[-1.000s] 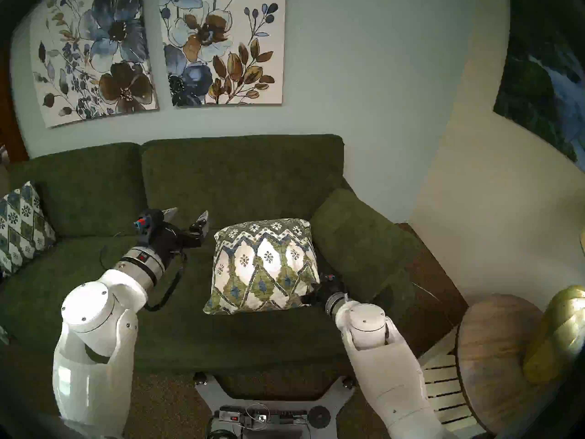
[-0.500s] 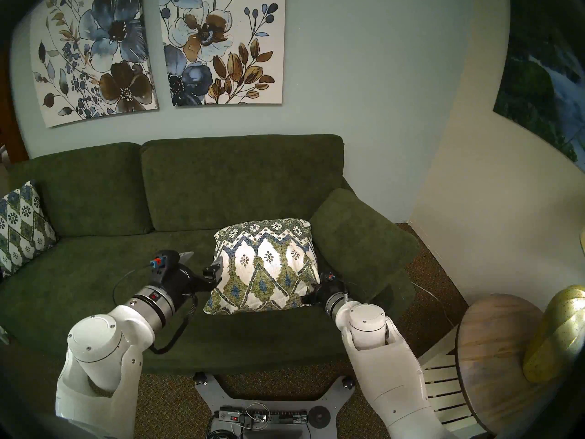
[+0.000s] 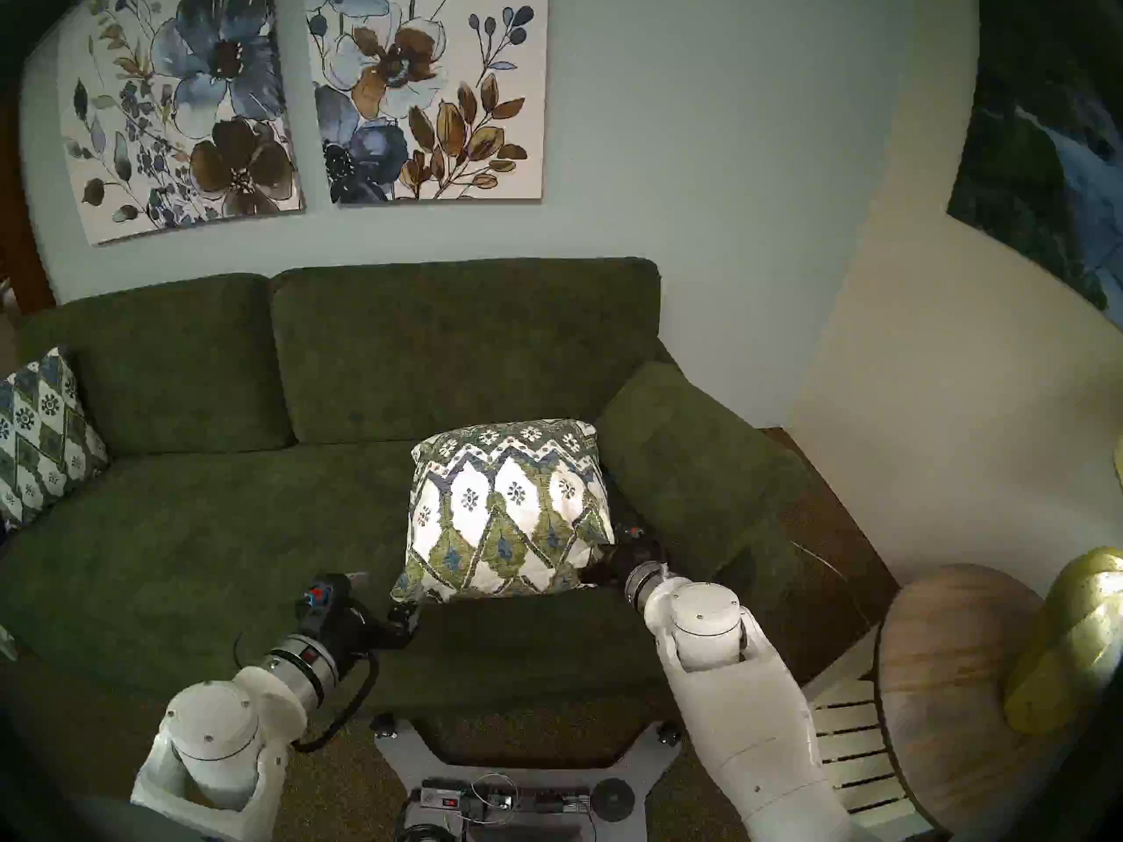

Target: Fluff a cushion

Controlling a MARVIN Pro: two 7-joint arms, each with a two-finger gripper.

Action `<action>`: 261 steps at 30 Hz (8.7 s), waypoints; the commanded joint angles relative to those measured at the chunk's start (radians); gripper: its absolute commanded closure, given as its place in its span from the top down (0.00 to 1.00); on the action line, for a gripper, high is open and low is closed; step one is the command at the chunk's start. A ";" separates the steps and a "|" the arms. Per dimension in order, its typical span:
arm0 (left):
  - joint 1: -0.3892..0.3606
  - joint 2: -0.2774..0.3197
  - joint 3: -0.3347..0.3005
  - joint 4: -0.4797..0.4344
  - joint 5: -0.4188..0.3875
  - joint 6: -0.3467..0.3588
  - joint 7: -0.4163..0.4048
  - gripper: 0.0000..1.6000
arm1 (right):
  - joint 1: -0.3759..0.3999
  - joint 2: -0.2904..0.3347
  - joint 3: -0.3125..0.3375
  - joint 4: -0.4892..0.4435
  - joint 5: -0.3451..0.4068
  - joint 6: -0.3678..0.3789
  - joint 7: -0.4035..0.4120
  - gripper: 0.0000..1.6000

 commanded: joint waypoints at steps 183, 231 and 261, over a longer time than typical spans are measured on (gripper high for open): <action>-0.847 0.056 0.092 0.865 -0.031 -0.228 0.048 0.00 | 0.352 -0.122 0.009 0.367 -0.146 -0.215 -0.145 0.00; -0.962 0.037 0.182 0.666 -0.018 -0.283 0.075 0.00 | 0.468 -0.129 0.117 0.232 -0.199 -0.316 -0.187 0.00; -0.686 0.001 0.324 1.201 -0.001 -0.325 0.124 0.00 | 0.197 -0.213 0.111 0.730 -0.131 -0.289 -0.247 0.00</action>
